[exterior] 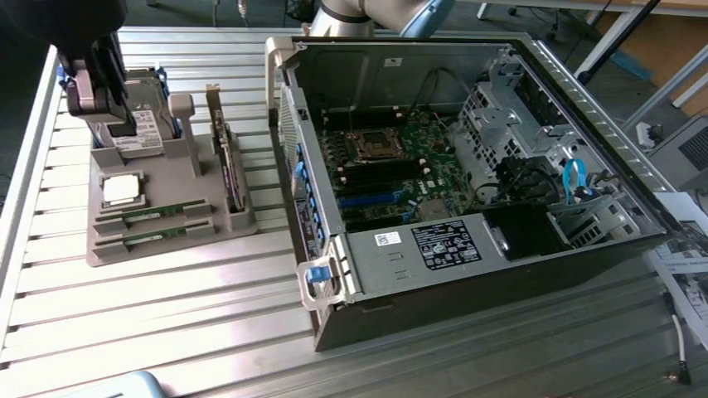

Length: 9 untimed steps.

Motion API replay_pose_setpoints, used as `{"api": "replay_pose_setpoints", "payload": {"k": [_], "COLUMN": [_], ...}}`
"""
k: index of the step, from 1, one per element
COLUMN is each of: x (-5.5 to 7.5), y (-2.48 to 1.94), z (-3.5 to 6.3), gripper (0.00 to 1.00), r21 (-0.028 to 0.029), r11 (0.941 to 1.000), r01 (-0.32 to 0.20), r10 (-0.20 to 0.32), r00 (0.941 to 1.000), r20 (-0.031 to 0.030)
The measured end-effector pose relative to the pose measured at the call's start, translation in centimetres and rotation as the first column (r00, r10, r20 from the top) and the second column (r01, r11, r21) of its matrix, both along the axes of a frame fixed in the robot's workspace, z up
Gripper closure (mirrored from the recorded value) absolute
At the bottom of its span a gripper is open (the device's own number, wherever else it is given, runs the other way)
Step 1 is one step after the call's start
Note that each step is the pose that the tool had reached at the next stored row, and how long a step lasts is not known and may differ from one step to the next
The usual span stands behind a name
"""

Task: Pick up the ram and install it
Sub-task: 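Pick up the ram and move it above insertion slot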

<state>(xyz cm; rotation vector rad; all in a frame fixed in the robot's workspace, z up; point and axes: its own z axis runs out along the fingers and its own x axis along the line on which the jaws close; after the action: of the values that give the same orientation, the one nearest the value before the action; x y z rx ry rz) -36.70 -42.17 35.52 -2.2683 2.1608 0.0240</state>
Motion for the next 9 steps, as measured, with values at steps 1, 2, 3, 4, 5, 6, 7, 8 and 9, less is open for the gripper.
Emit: {"api": "replay_pose_setpoints", "payload": {"k": [1, 2, 3, 4, 5, 6, 7, 8, 9], "x": [0.0, 0.0, 0.0, 0.0, 0.0, 0.0, 0.0, 0.0, 0.0], "y": [0.00, 0.00, 0.00, 0.00, 0.00, 0.00, 0.00, 0.00, 0.00], "z": [-0.16, -0.33, -0.50, -0.66, -0.83, -0.99, -1.17, -1.37, -1.58], "gripper": [0.89, 0.89, 0.89, 0.89, 0.89, 0.89, 0.89, 0.89, 0.89], "r21": [0.0000, 0.0000, 0.0000, -0.0001, 0.0000, 0.0000, 0.0000, 0.0000, 0.0000], "r11": [1.0000, 1.0000, 1.0000, 1.0000, 1.0000, 1.0000, 1.0000, 1.0000, 1.0000], "r01": [0.000, 0.000, 0.000, 0.000, 0.000, 0.000, 0.000, 0.000, 0.000], "r10": [0.000, 0.000, 0.000, 0.000, 0.000, 0.000, 0.000, 0.000, 0.000], "r00": [1.0000, 1.0000, 1.0000, 1.0000, 1.0000, 1.0000, 1.0000, 1.0000, 1.0000], "r20": [0.0000, 0.0000, 0.0000, -0.0001, -0.0001, 0.0000, 0.0000, 0.0000, 0.0000]}}
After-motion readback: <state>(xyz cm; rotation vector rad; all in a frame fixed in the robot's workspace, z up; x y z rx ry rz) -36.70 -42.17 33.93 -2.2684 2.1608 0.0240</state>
